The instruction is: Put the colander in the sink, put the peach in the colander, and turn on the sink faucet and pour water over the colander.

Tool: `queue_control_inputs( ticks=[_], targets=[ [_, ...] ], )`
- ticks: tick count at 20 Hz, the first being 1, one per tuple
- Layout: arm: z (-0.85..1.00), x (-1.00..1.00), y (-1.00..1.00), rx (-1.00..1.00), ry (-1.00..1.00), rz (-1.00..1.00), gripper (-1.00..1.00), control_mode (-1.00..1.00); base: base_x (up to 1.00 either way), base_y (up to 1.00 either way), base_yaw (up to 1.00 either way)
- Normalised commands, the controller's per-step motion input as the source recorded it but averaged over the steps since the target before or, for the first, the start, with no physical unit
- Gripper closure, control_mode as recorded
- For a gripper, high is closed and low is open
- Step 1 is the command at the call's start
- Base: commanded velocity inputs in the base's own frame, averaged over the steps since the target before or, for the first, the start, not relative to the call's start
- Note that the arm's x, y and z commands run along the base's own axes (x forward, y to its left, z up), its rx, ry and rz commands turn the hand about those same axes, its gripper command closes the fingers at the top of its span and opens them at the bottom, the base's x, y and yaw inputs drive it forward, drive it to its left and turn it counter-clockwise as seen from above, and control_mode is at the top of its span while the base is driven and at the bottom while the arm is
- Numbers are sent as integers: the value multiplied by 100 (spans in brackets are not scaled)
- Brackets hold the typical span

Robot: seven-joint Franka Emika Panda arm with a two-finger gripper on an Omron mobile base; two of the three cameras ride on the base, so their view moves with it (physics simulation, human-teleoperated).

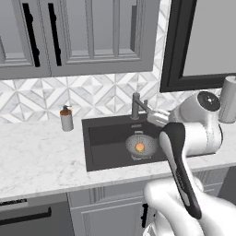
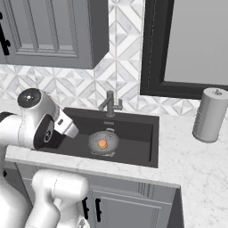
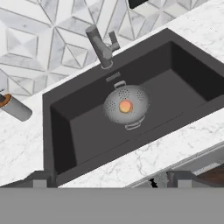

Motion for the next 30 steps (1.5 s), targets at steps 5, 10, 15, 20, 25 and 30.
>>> queue_control_inputs(
  ticks=[5, 10, 15, 20, 25, 30],
  targets=[
    [64, -60, -38, 0, 0, 4, -100, -100, 0, 0, 0],
    [8, -5, -79, 0, -1, 1, -100, -100, 0, 0, 0],
    [-17, 17, -84, 0, -14, 7, -100, -100, 0, 0, 0],
    [-35, 20, -37, -1, -36, 17, -100, -100, 0, 0, 0],
    [-35, 0, -12, -7, -42, 17, -100, -100, 0, 0, 0],
    [-5, 6, 0, -1, -23, 11, -100, -100, 0, 0, 0]
  ],
)
